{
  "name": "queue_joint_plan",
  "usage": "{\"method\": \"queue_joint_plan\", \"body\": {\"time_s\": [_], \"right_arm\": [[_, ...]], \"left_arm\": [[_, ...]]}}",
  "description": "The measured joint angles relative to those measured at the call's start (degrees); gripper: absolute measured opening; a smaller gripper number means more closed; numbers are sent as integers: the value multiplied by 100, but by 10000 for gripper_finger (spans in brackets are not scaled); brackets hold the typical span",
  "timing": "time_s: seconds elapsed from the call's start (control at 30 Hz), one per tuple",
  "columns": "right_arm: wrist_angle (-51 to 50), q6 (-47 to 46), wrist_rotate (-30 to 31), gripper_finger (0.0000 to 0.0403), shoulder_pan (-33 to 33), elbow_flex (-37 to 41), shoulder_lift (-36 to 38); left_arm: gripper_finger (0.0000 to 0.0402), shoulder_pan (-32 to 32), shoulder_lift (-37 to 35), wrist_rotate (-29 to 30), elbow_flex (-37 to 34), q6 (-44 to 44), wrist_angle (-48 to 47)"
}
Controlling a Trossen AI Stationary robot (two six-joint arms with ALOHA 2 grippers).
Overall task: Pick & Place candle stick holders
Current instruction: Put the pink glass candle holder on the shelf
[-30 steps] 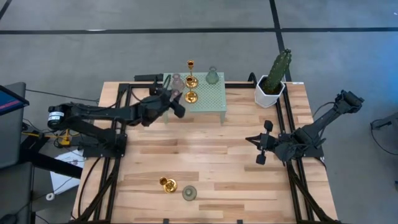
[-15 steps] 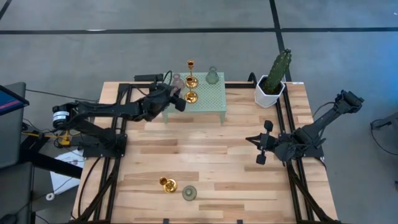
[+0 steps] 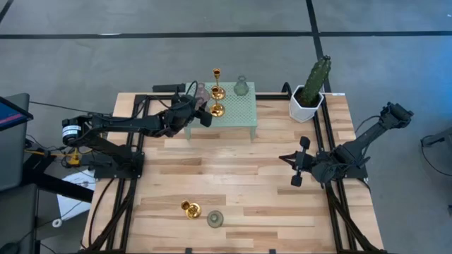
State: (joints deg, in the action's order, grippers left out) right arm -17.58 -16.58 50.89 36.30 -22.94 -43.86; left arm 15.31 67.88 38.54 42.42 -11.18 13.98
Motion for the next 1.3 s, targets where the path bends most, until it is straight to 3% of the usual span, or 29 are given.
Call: {"method": "queue_joint_plan", "body": {"time_s": [0.7, 0.87, 1.1, 1.3], "right_arm": [[3, -107, -24, 0, 1, 0, 0], [7, -107, -24, 0, 2, 0, 2], [7, -107, -24, 0, 0, 0, 2], [20, -106, -24, 0, 1, 0, 2]], "left_arm": [[281, -77, -302, -288, -18, 38, -48], [285, -158, -652, -880, -16, 18, -419], [271, -653, -1232, -896, -16, 18, -1302], [251, -1050, -1787, -556, -16, 177, -1549]]}}
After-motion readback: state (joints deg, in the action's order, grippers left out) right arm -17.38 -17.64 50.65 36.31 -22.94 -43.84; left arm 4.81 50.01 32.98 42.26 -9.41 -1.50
